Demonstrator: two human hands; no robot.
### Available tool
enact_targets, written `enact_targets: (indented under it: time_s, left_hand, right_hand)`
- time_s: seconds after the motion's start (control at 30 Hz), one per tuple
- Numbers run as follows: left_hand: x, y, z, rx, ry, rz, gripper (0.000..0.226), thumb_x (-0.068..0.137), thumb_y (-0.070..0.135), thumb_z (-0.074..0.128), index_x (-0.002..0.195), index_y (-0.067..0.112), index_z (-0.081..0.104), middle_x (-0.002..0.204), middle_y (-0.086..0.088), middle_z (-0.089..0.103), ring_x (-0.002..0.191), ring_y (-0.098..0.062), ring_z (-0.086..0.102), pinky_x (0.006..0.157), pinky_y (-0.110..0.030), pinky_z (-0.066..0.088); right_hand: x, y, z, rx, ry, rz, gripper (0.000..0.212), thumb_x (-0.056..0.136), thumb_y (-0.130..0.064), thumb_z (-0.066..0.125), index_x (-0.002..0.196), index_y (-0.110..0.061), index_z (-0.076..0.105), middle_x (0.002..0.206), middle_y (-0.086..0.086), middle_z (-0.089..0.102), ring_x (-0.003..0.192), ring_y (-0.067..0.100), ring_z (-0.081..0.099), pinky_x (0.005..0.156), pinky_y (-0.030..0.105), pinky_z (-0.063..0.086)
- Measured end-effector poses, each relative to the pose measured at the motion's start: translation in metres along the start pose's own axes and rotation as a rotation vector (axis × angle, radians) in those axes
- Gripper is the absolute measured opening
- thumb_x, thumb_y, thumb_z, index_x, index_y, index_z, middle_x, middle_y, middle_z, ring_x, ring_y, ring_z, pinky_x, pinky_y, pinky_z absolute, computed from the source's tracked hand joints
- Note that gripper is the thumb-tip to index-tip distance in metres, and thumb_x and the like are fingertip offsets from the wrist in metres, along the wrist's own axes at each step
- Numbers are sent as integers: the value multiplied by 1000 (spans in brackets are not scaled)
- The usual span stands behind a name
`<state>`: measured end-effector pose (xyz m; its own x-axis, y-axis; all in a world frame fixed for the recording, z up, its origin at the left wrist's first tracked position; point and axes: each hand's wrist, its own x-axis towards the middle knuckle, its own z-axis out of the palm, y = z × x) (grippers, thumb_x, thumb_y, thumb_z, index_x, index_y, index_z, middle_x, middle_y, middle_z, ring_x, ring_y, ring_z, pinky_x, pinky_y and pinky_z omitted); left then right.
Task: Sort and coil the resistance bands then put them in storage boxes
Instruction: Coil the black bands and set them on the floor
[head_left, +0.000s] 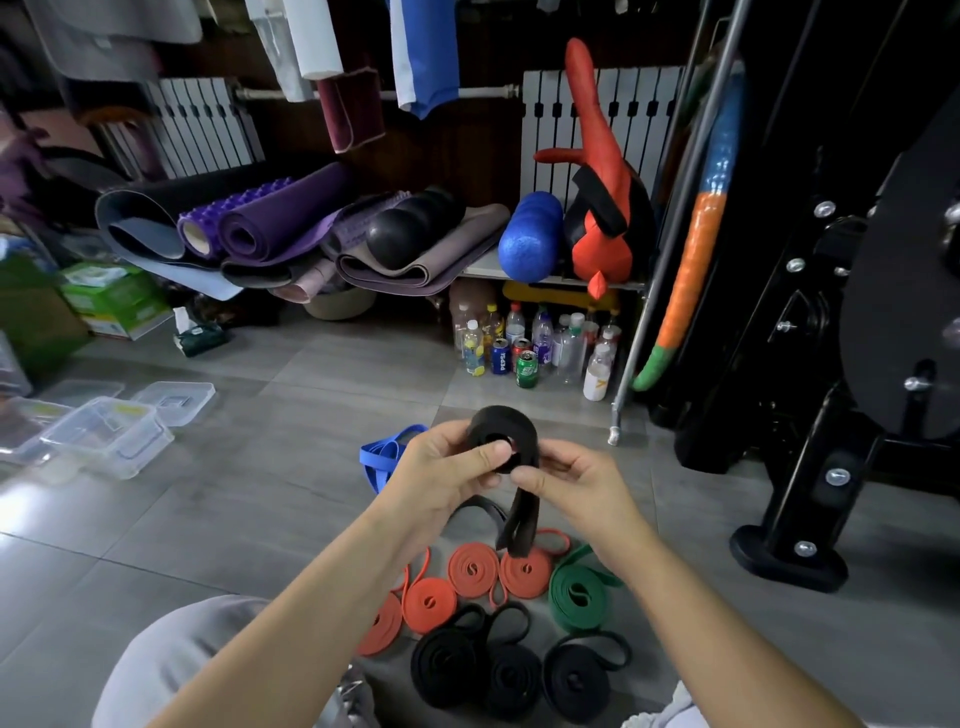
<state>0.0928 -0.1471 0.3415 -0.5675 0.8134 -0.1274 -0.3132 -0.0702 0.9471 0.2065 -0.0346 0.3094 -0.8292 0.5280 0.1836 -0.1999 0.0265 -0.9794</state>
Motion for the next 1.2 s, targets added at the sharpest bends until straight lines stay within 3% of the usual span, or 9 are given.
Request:
enact_targets:
  time_s: [0.13, 0.27, 0.4, 0.53, 0.67, 0.97, 1.03, 1.13, 1.2]
  left_hand:
    - [2, -1, -1, 48, 37, -46, 17, 81, -1, 64, 97, 1, 64, 84, -8, 67, 67, -10, 64, 60, -17, 54]
    - [7, 26, -13, 1059, -28, 159, 55, 72, 26, 79, 122, 27, 56, 101, 15, 55, 87, -6, 59, 77, -19, 48]
    - [9, 52, -11, 1467, -86, 243, 24, 77, 28, 74, 99, 23, 66, 75, 14, 56, 73, -9, 53, 66, -24, 39]
    - [9, 57, -15, 994, -25, 221, 21, 73, 8, 77, 92, 15, 70, 89, -2, 71, 84, -13, 66, 83, -27, 52]
    - [5, 45, -14, 560, 34, 201, 26, 74, -3, 73, 86, 20, 69, 83, -2, 73, 76, -10, 69, 71, -21, 56]
    - [6, 7, 7, -167, 95, 69, 19, 83, -2, 60, 97, 10, 66, 84, -3, 72, 81, -14, 68, 68, -20, 55]
    - [9, 9, 6, 108, 135, 106, 21, 82, 0, 65, 97, 15, 63, 89, 1, 69, 86, -17, 65, 68, -23, 55]
    - [15, 22, 0, 1051, 113, 312, 46, 80, 21, 73, 121, 28, 53, 109, 13, 56, 97, -10, 56, 79, -25, 46]
    - [18, 35, 2, 1387, -4, 390, 45, 80, 30, 70, 123, 27, 55, 112, 10, 59, 101, -12, 55, 81, -25, 40]
  right_hand:
    - [10, -2, 2, -160, 30, -2, 33, 76, -1, 73, 86, -33, 69, 81, -14, 73, 77, -1, 66, 72, 12, 50]
    - [22, -13, -9, -528, -119, 13, 28, 77, -9, 75, 84, -35, 68, 74, -14, 69, 66, -6, 58, 69, 19, 48]
    - [30, -23, -8, -610, -213, 37, 21, 79, -11, 73, 88, -29, 69, 83, -2, 71, 76, 8, 63, 79, 31, 51]
    - [30, -28, -10, -392, -167, 55, 26, 74, -5, 77, 88, -25, 67, 81, -8, 71, 76, 3, 64, 78, 22, 52]
    - [22, -21, -11, -324, -129, 43, 21, 72, -1, 76, 89, -13, 69, 82, 0, 70, 71, -2, 63, 73, 11, 49]
    - [28, -22, -2, -117, 64, -43, 32, 78, 9, 66, 91, -20, 64, 93, -1, 68, 79, -6, 65, 77, 12, 50]
    - [30, -23, -8, -244, 29, -39, 32, 79, 5, 68, 91, -24, 64, 91, -3, 69, 79, -3, 65, 79, 14, 51]
    - [34, -23, -16, -548, -51, -3, 21, 79, -9, 73, 90, -26, 69, 81, -8, 71, 73, -3, 62, 73, 20, 49]
    - [38, -23, -16, -736, -95, -31, 12, 78, -18, 74, 90, -21, 72, 77, -2, 70, 70, 6, 61, 67, 28, 47]
